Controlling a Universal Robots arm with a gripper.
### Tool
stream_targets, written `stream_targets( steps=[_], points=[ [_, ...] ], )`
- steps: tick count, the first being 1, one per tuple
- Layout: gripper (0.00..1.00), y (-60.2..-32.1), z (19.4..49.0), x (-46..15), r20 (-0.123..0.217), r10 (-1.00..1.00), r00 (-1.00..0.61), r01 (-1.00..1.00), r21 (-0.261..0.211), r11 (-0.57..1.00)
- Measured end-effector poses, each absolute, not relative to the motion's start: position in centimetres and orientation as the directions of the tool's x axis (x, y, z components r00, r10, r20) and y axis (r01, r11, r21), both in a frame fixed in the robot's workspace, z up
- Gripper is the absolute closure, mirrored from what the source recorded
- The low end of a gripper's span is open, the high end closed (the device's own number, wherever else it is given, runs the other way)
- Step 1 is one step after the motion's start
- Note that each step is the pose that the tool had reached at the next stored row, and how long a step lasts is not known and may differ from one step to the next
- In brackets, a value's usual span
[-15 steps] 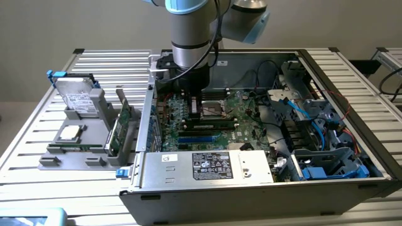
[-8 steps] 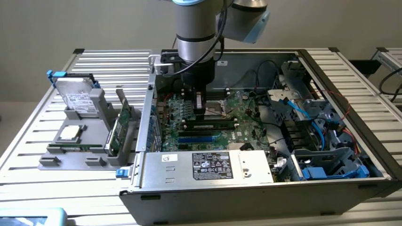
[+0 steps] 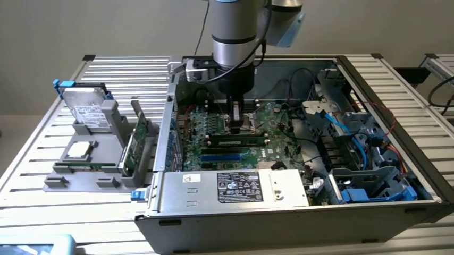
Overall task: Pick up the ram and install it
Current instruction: 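Press down the ram until it locks into place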
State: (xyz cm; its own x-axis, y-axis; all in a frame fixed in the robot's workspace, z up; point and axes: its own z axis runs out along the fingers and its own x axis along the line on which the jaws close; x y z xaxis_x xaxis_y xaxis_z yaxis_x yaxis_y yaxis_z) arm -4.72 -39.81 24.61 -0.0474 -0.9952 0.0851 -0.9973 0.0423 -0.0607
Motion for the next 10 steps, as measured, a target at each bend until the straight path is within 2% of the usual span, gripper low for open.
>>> stream_targets(
  steps=[10],
  points=[
    [0.89,-39.9,24.7,-3.3,0.085,-0.995,-0.048,-0.997,-0.061,0.042]
  ],
)
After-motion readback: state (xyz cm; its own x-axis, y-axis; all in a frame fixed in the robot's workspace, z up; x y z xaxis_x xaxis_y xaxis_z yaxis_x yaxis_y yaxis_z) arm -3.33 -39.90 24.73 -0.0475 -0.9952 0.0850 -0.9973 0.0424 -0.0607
